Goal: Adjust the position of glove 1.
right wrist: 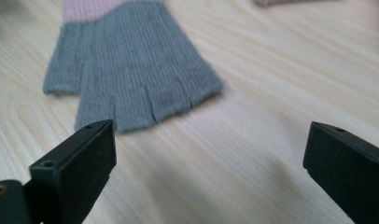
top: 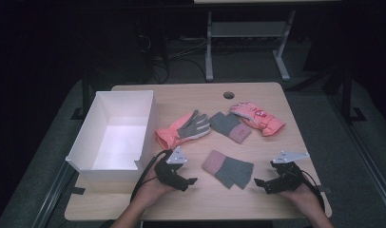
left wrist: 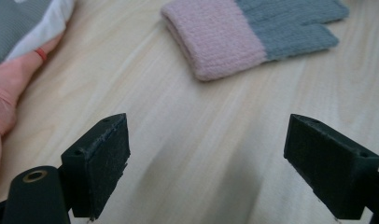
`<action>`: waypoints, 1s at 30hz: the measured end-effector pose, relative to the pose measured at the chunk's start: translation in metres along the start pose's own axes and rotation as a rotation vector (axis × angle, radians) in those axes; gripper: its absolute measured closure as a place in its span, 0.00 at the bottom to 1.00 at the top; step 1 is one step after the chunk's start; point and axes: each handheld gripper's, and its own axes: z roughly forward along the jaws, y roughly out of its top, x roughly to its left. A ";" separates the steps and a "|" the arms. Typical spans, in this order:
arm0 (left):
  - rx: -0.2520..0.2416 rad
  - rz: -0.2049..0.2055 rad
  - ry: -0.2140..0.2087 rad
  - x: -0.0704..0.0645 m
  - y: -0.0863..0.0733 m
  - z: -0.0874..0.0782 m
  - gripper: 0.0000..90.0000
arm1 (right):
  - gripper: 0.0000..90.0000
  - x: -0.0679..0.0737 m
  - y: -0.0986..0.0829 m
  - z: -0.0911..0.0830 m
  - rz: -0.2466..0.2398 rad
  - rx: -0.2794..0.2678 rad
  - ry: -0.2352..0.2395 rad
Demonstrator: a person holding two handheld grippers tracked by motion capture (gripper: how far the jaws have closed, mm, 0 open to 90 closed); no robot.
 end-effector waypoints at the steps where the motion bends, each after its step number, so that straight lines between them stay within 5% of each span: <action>1: 0.000 0.000 0.000 0.000 0.000 0.000 0.15 | 0.02 0.000 0.000 0.000 0.000 0.000 0.000; 7: 0.016 -0.030 -0.014 0.000 -0.002 0.000 0.16 | 0.03 0.001 0.000 0.000 0.022 0.010 0.013; 15: 0.018 -0.044 -0.023 0.001 -0.002 -0.003 0.21 | 0.19 0.014 0.007 -0.008 -0.003 -0.021 0.062; 24: 0.017 -0.060 -0.031 0.000 -0.004 -0.005 0.20 | 0.58 0.035 0.027 -0.004 -0.053 -0.057 0.113; 30: 0.015 -0.060 -0.021 -0.001 -0.004 -0.004 0.20 | 0.90 0.048 0.031 0.007 -0.074 -0.019 0.158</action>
